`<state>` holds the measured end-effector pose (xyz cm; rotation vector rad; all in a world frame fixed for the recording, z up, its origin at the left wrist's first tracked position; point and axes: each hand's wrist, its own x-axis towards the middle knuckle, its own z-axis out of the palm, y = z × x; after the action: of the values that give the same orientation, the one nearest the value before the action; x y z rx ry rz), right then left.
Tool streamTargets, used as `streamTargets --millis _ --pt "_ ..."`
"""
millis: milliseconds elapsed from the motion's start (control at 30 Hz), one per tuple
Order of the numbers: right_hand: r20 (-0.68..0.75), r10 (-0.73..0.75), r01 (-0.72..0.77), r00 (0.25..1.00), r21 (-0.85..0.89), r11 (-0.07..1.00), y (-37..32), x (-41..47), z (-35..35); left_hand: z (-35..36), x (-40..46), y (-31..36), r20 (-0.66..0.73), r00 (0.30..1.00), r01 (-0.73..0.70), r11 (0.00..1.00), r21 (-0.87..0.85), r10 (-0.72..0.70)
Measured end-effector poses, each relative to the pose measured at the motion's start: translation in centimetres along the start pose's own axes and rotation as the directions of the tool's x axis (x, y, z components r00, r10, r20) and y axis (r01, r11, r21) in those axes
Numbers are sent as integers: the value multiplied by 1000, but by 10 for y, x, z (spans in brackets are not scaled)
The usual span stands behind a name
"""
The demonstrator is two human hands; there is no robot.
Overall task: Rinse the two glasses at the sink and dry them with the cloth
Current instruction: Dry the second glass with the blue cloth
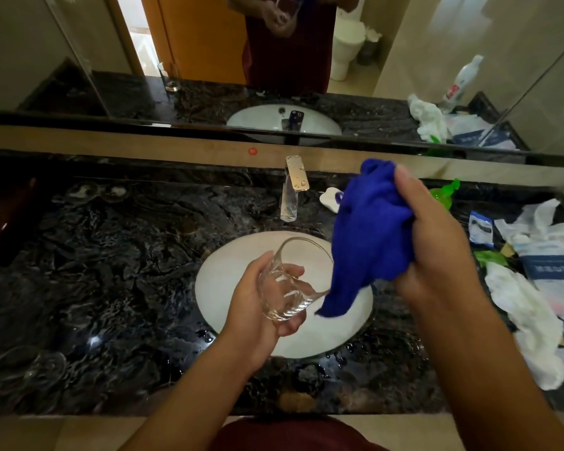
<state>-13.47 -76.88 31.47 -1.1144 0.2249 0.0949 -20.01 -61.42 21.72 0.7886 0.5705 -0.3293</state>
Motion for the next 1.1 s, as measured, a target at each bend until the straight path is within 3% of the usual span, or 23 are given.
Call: streamTargets --millis 67,133,233,333,367,467,533,600,733,800,867,967,1000,1100 --pt "-38 -32 37 999 126 991 -3 0 6 1 2 -2 -5 1000 2 999 46 -2" --pt "-65 -124 130 990 114 985 4 -3 8 4 2 -4 1 1000 -8 997 71 8" --pt "62 -261 268 963 -195 943 26 -22 7 11 2 -2 -11 999 -51 998 41 52" --pt "386 -416 568 823 -544 618 54 -34 -9 11 8 1 -72 994 -84 995 45 88" --pt "457 -411 614 789 -574 541 59 -34 -14 10 10 1 -76 993 -90 995 37 93" --pt "561 -246 592 790 -596 542 55 -27 -19 6 10 4 -85 990 -112 994 19 113" --pt "643 -130 616 755 -627 477 46 -23 -23 6 10 10 -106 985 -136 990 25 138" --pt "685 -50 660 727 -676 329 37 -18 -28 5 11 16 -109 980 -163 986 41 167" --pt "645 35 644 764 -764 40 21 -12 -25 2 15 24 -145 968 -189 976 111 204" --pt "626 43 628 778 -776 -60 15 -13 -20 1 14 27 -157 939 -268 937 225 307" --pt "621 90 628 778 -771 -105 10 -16 -16 -2 13 29 -62 872 -434 827 357 485" --pt "645 179 662 743 -748 -52 9 -20 -11 -6 12 32 164 754 -633 636 442 636" --pt "640 152 643 753 -765 42 11 -21 -10 -5 11 32 217 739 -659 616 431 638" --pt "512 109 379 852 -747 547 16 -24 -11 -2 7 27 198 782 -617 689 380 591"
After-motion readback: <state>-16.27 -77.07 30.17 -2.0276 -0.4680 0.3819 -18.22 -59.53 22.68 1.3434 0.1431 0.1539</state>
